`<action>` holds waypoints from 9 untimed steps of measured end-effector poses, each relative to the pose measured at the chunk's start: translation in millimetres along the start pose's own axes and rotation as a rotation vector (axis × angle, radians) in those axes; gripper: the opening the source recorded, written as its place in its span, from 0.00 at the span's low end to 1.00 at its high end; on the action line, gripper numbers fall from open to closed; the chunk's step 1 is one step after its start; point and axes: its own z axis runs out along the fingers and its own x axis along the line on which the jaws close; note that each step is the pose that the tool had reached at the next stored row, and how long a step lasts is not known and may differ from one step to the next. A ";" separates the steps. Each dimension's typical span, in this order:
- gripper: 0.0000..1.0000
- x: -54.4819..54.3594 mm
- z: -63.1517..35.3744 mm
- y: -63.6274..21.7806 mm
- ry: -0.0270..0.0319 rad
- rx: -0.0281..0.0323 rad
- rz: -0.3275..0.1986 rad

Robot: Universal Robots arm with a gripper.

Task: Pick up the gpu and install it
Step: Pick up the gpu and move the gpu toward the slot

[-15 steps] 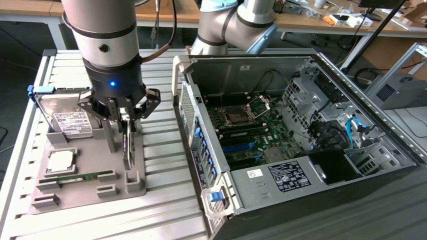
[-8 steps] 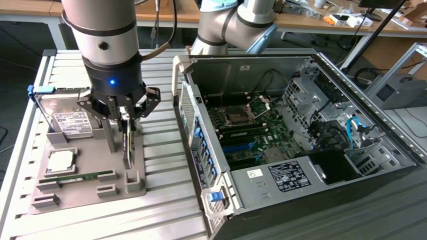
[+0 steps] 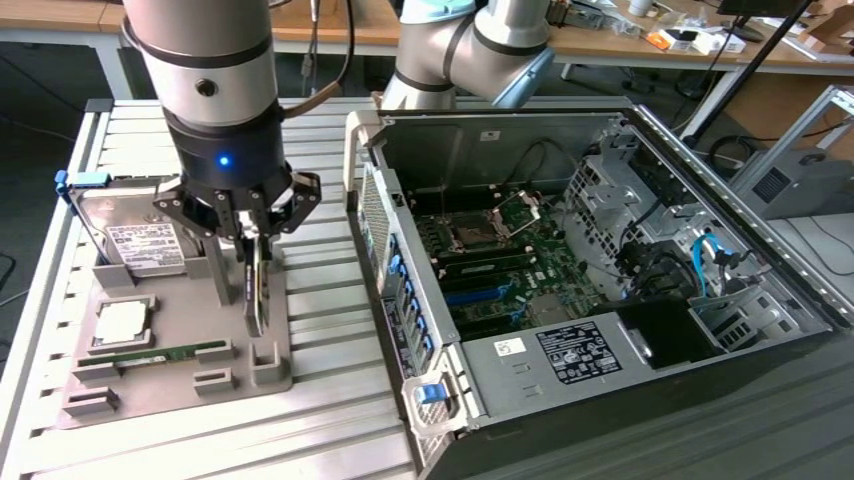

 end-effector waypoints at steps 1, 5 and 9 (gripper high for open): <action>0.27 0.0 -0.4 0.0 0.0001 0.0001 0.000; 0.27 0.0 -1.7 0.1 0.0002 0.0001 0.000; 0.27 -0.1 -3.2 0.1 0.0002 0.0002 0.000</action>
